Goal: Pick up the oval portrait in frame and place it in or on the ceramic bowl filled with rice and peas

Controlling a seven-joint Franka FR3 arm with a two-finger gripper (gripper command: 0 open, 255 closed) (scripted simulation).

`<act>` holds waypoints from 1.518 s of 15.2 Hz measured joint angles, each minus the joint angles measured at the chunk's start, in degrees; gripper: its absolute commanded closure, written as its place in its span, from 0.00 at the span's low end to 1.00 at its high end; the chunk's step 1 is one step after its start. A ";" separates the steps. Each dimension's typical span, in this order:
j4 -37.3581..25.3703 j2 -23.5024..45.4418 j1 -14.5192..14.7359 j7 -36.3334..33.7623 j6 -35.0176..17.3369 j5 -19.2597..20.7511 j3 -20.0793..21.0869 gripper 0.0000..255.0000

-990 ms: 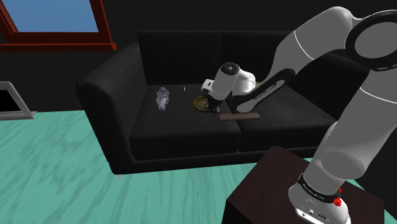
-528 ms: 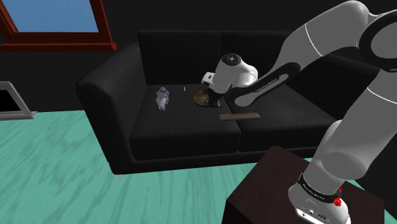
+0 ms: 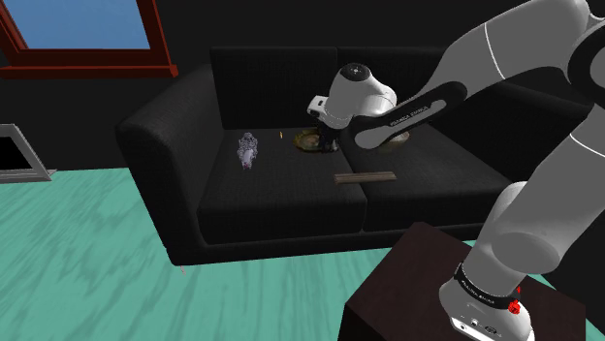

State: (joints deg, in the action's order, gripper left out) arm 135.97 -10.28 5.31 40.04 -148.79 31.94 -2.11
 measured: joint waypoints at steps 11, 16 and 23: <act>-4.53 -4.01 1.57 5.45 8.04 -4.95 -0.32 1.00; -4.63 -5.96 1.41 8.27 9.42 -6.17 -1.57 1.00; 0.25 -11.37 -0.98 18.44 7.09 -7.54 -8.81 1.00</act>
State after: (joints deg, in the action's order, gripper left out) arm 136.22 -21.65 4.33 58.47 -141.70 24.39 -10.92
